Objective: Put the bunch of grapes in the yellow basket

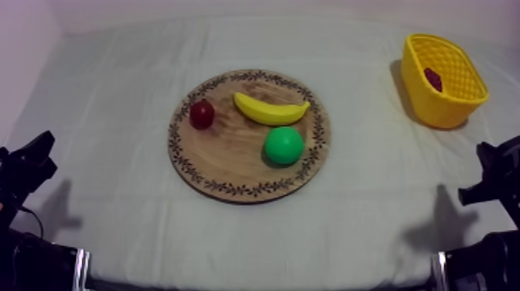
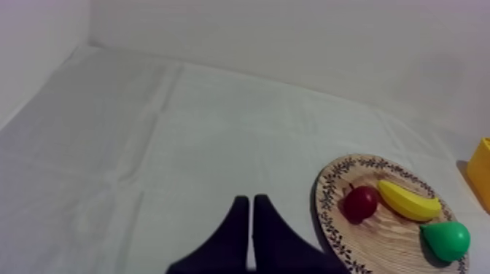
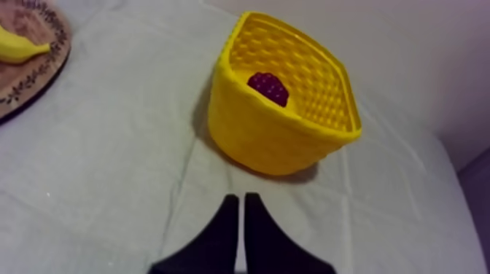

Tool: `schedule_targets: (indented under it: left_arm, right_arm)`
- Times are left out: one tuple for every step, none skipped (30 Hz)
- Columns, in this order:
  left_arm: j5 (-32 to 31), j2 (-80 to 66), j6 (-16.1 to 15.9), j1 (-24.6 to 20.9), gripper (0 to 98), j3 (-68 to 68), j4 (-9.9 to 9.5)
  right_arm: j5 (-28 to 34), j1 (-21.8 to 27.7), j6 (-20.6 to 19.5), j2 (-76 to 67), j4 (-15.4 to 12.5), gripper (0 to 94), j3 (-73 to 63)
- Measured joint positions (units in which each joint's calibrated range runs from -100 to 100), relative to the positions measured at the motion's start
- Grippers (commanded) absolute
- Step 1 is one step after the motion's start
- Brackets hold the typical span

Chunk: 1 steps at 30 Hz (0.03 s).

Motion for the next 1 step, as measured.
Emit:
schedule_targets:
  left_arm:
    - [0.0,0.0,0.0,0.0,0.1,0.0,0.0]
  right_arm:
    - [0.0,0.0,-1.02,0.0,-0.07,0.5,0.0]
